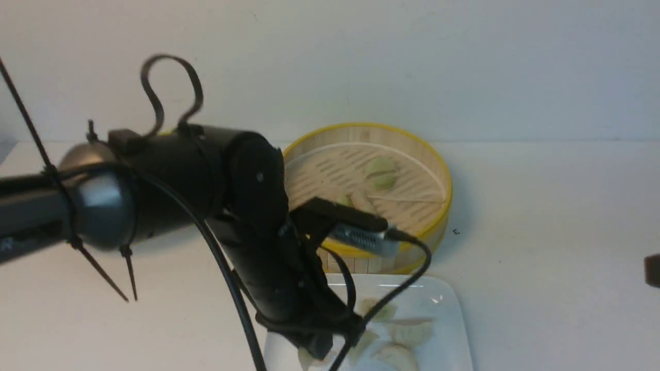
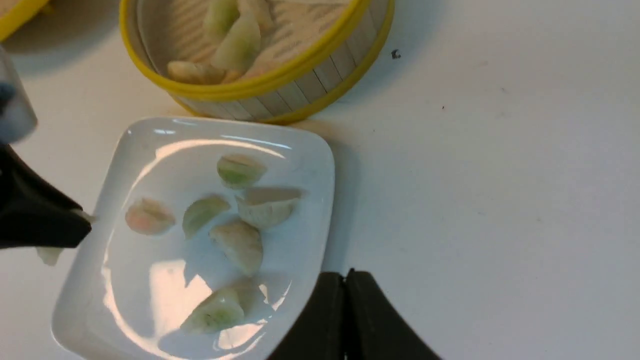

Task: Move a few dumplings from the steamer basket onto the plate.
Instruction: Use the left arm to put the dumpling into the plate

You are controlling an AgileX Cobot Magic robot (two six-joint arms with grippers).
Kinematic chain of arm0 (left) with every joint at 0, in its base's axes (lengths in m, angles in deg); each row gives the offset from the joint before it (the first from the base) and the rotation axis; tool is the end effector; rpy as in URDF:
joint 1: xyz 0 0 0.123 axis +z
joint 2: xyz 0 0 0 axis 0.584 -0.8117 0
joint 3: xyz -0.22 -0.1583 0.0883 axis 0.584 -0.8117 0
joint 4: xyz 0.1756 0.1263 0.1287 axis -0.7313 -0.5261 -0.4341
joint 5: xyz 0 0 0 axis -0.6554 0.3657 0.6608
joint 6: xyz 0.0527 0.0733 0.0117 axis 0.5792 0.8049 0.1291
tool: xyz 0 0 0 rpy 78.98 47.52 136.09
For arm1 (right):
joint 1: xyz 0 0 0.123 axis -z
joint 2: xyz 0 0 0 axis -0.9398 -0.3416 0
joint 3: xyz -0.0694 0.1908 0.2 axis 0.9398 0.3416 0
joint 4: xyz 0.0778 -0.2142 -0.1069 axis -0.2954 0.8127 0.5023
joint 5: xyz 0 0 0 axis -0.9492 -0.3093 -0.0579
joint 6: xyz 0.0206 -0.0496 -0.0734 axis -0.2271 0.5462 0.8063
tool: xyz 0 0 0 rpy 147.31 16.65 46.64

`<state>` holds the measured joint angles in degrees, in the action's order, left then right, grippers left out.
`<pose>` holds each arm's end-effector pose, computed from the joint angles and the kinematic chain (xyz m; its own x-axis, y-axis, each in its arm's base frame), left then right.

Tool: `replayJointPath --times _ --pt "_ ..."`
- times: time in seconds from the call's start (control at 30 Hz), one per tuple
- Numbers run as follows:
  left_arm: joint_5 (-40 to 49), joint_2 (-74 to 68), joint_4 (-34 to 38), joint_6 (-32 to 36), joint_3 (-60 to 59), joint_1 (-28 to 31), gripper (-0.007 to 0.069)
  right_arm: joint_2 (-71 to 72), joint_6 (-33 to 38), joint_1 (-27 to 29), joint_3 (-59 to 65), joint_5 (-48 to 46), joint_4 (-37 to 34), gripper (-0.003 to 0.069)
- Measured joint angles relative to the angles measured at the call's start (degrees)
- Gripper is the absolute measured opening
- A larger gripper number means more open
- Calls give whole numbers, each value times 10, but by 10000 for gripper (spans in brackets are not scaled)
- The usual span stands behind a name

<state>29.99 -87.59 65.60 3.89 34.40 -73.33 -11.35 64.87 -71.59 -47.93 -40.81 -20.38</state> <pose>0.2410 -0.2155 0.2145 -0.8500 0.5134 -0.1175 0.5248 0.8064 -0.2726 0.1333 0.0372 0.3390 -0.8339 0.0017 -0.5519 -0.2108 0.9233 0.3212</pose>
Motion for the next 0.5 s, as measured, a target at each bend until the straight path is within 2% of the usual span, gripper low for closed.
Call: replayJointPath --times 0.2,0.27,0.37,0.43,0.5 --pt "-4 -34 -4 12 -15 -37 165 -114 48 -13 -98 -18 -46 -15" --pt "-4 -38 -4 17 -15 -41 197 -128 49 -25 -113 -17 -51 -15" --pt "-4 -38 -4 21 -14 -44 324 -178 33 -66 -166 -17 -49 -13" --pt "0 -38 -4 21 -12 -44 365 -200 20 -85 -188 -19 -39 -13" --pt "8 -36 -4 22 -8 -44 373 -233 5 -106 -211 -23 -27 -13"
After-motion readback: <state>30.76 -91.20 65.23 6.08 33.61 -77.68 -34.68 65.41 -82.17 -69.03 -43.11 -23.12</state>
